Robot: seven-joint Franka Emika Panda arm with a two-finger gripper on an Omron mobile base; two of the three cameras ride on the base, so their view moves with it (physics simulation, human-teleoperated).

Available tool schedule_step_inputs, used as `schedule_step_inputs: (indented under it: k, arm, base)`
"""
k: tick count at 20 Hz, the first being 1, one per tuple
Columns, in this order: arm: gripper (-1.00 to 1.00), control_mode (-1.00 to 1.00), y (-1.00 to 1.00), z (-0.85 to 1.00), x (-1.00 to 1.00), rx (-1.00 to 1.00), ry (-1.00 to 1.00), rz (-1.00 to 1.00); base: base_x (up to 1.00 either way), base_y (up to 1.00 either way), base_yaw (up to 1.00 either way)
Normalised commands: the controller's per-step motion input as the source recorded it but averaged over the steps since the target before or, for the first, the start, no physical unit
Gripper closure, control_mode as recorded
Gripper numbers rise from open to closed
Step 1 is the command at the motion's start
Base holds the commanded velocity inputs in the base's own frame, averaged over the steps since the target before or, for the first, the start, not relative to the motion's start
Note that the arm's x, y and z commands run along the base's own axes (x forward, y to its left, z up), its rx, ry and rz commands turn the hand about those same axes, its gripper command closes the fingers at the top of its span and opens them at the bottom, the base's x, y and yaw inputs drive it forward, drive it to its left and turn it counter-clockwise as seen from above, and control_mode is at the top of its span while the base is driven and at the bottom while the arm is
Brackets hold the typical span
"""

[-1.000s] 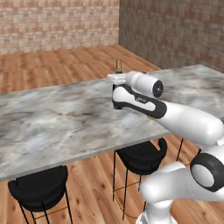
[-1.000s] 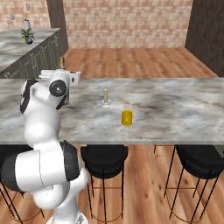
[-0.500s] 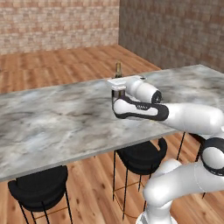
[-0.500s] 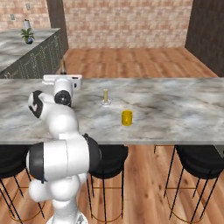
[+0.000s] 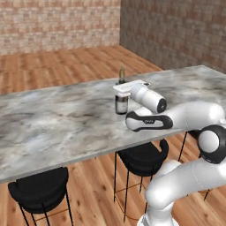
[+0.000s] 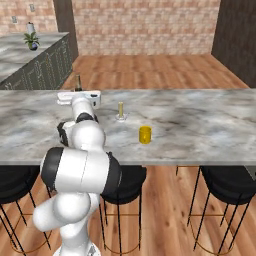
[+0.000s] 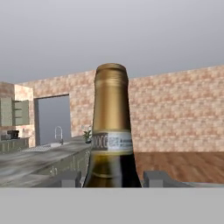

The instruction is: Open the cabinet directly in front. Then move the wine and the mug to the dining counter with the candle on it.

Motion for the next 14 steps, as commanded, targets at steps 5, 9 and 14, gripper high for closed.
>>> schedule_step_inputs:
  k: [5,9,14]
  arm:
    - [1.00,-1.00,-0.11,-0.03,0.00,0.00,0.00,0.00]
    - [1.00,-1.00,-0.03,0.00,0.00,0.00,0.00,0.00]
    - [1.00,-1.00,0.00,0.00,0.00,0.00,0.00,0.00]
  base:
    - [0.00,0.00,0.00]
    - [0.00,0.00,0.00]
    - [0.00,0.00,0.00]
